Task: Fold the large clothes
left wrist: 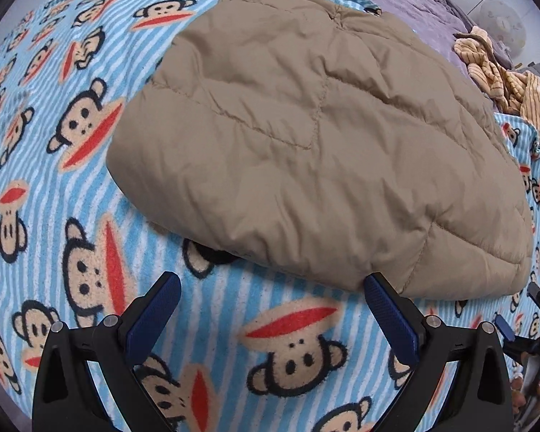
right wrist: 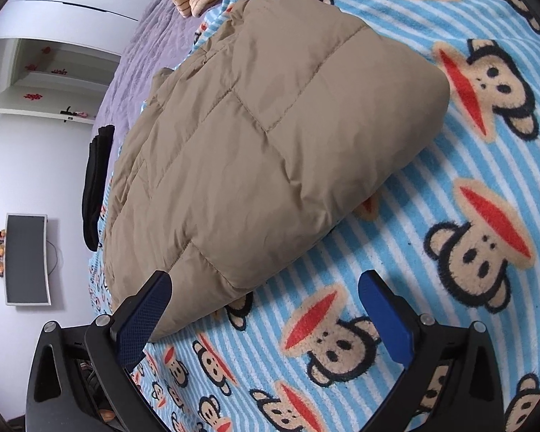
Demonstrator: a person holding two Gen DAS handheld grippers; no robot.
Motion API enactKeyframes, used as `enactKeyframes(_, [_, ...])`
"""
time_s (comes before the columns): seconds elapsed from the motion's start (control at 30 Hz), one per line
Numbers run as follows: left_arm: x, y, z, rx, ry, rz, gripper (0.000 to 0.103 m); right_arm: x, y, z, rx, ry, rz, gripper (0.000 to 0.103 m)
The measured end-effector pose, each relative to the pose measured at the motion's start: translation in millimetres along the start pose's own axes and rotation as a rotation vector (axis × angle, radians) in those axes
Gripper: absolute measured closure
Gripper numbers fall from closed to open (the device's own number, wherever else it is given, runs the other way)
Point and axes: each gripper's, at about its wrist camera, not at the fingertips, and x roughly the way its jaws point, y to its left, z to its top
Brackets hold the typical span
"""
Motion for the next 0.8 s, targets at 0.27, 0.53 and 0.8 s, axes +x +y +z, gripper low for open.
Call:
enactKeyframes(0.27, [0,28,-4,-0.171,0.006,-0.243,0.001,8,-9,4,0.042,0.033,0.049,0.000])
enactKeyframes(0.53, [23,46,17,-0.254,-0.023,-0.343,0.001,13,-19,14,0.094,0.030,0.109,0.000])
enactKeyframes(0.8, [34,27,66,-0.293,-0.092,-0.392,0.001,32,-20,38,0.185,0.006,0.231,0.000])
